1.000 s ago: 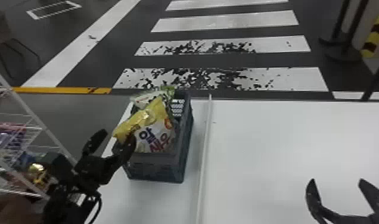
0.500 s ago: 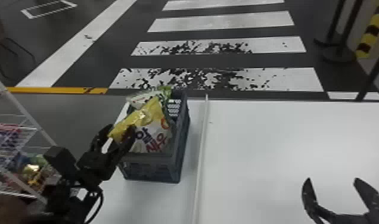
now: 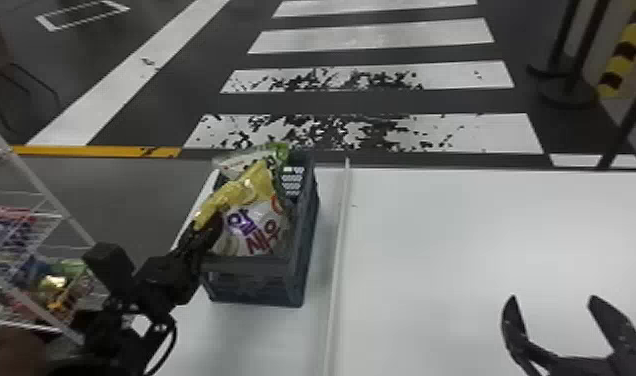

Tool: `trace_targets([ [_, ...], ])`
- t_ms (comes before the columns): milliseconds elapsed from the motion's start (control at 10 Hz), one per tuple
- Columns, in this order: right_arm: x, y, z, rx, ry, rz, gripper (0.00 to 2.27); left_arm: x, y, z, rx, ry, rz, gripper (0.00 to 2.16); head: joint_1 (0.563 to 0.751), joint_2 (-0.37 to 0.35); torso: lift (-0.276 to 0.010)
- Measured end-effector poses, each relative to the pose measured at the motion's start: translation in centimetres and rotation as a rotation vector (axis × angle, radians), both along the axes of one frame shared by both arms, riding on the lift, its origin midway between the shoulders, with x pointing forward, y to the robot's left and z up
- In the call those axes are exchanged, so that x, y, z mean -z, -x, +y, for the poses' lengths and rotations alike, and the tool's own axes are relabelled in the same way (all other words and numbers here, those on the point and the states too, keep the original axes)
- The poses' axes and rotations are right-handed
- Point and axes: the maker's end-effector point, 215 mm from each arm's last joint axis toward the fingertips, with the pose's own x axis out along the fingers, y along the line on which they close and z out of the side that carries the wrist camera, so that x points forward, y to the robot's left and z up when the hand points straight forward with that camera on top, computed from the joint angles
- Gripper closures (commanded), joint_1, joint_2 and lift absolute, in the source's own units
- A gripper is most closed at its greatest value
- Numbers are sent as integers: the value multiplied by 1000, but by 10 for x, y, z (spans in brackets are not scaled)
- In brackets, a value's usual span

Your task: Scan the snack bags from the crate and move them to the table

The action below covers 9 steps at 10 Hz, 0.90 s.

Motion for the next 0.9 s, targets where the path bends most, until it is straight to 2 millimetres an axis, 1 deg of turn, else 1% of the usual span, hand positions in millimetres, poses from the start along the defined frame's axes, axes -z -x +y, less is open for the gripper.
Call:
trace_targets([
  [200, -2, -1, 2, -1, -5, -7, 130, -5, -1, -7, 11, 3, -9, 2061, 695, 185, -95],
  [300, -3, -1, 2, 0, -7, -9, 134, -10, -1, -13, 19, 5, -21, 2061, 695, 183, -95],
  [400, -3, -1, 2, 4, -8, -10, 134, -20, -1, -20, 31, 7, -39, 2061, 695, 175, -95],
  [600, -3, -1, 3, 9, -9, -12, 137, -44, 0, -35, 48, 12, -73, 2061, 695, 154, -95],
  [700, -2, 0, 4, 7, -8, -10, 137, -61, 0, -39, 41, 10, -97, 2061, 695, 149, -95],
  [800, 0, 0, 7, 3, -7, -8, 137, -79, 1, -41, 25, -10, -125, 2061, 695, 148, -95],
  [900, 1, 0, 8, 0, -8, -6, 137, -89, 1, -40, 8, -27, -140, 2061, 695, 151, -95],
])
